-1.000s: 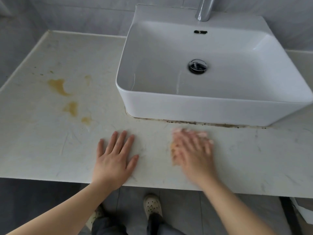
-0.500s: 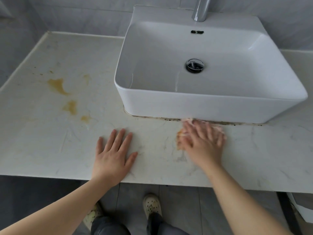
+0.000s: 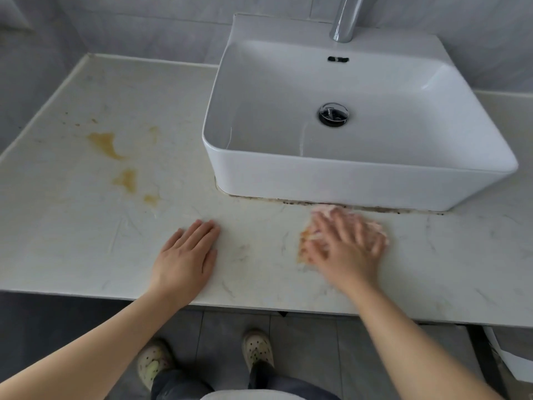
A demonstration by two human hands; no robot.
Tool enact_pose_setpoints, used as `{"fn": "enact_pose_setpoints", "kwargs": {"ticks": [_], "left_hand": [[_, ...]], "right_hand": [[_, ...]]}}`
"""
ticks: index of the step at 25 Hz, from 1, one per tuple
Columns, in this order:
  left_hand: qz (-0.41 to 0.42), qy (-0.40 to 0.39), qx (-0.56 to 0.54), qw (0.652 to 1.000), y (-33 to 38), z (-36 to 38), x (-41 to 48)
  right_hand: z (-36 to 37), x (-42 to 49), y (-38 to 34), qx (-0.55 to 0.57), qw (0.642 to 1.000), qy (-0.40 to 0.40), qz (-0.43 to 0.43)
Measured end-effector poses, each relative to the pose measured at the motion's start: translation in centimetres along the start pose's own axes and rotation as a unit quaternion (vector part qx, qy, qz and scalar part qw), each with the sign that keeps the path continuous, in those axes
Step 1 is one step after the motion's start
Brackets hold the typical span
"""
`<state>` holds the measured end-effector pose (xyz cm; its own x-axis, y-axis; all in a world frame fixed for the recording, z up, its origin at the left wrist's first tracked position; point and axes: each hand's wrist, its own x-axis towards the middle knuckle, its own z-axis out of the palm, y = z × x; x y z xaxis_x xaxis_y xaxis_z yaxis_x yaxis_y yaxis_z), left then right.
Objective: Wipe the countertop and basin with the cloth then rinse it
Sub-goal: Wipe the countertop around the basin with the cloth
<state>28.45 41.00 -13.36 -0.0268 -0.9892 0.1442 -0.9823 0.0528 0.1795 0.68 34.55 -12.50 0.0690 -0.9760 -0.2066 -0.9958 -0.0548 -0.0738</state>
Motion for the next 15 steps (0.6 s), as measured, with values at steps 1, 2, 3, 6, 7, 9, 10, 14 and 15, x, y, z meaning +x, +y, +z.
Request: {"fn": "enact_pose_setpoints", "kwargs": {"ticks": [1, 2, 3, 6, 7, 9, 10, 14, 15], "left_hand": [[0.013, -0.007, 0.009, 1.0, -0.2, -0.1, -0.2], [0.019, -0.011, 0.015, 1.0, -0.3, -0.1, -0.4], [0.018, -0.014, 0.02, 1.0, -0.5, 0.0, -0.5], [-0.004, -0.032, 0.037, 0.999, -0.6, 0.5, -0.7], [-0.009, -0.035, 0.04, 0.999, -0.7, 0.5, -0.6], [-0.008, -0.04, 0.041, 0.998, -0.9, 0.6, -0.6], [-0.008, -0.043, 0.041, 0.998, -1.0, 0.5, -0.6], [-0.005, -0.038, 0.05, 0.998, -0.8, 0.4, -0.5], [-0.004, -0.033, 0.05, 0.998, -0.8, 0.5, -0.5]], "right_hand": [[-0.4, 0.0, 0.9, 0.018, 0.998, -0.01, 0.053], [-0.8, -0.1, 0.6, 0.034, 0.996, -0.012, 0.081], [-0.8, -0.3, -0.9, 0.044, 0.996, -0.008, 0.075], [0.5, -2.8, -8.2, 0.037, 0.996, -0.009, -0.083], [0.8, -3.4, -9.5, 0.028, 0.99, -0.01, -0.137], [1.0, -2.9, -8.4, -0.005, 0.984, 0.006, -0.18], [0.8, -2.2, -6.6, -0.016, 0.987, 0.02, -0.158], [0.0, -0.3, -0.8, 0.014, 0.996, 0.003, 0.083], [-0.1, -0.3, -2.0, 0.032, 0.993, 0.005, 0.109]]}}
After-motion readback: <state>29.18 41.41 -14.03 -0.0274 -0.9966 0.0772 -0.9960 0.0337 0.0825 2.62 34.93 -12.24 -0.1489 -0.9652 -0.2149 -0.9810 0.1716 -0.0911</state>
